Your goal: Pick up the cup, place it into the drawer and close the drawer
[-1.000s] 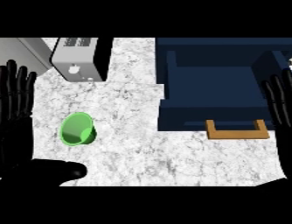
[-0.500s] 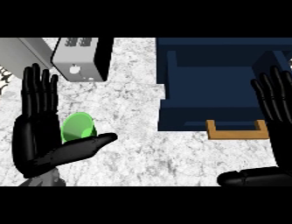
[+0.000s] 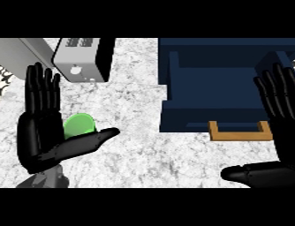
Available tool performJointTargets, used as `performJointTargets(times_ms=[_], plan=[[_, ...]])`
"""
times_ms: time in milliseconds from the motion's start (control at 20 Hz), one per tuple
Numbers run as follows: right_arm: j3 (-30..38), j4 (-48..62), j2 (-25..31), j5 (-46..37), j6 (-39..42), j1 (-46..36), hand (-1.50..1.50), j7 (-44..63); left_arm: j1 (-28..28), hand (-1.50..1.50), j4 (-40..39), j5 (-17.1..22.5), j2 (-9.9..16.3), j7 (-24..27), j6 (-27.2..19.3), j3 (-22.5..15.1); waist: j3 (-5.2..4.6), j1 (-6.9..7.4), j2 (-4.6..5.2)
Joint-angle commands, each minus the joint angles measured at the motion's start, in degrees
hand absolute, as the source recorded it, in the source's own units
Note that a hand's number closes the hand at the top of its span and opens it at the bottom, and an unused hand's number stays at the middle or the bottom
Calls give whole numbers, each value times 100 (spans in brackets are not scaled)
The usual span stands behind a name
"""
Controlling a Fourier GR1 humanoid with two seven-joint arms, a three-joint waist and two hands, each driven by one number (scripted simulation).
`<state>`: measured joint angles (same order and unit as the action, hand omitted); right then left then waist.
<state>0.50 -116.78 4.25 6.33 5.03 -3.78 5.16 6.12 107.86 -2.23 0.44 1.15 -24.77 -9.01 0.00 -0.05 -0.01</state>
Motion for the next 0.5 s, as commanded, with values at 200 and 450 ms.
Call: performJointTargets(times_ms=[200, 450], plan=[[227, 316, 7, 88, 39, -161, -150, -145, -106, -150, -109, -137, -41, -104, -542, -357, 0, 4, 1], [345, -84, 112, 251, 78, -147, -150, 158, -408, -150, 31, -144, -34, -171, -335, -178, 0, 8, -4]])
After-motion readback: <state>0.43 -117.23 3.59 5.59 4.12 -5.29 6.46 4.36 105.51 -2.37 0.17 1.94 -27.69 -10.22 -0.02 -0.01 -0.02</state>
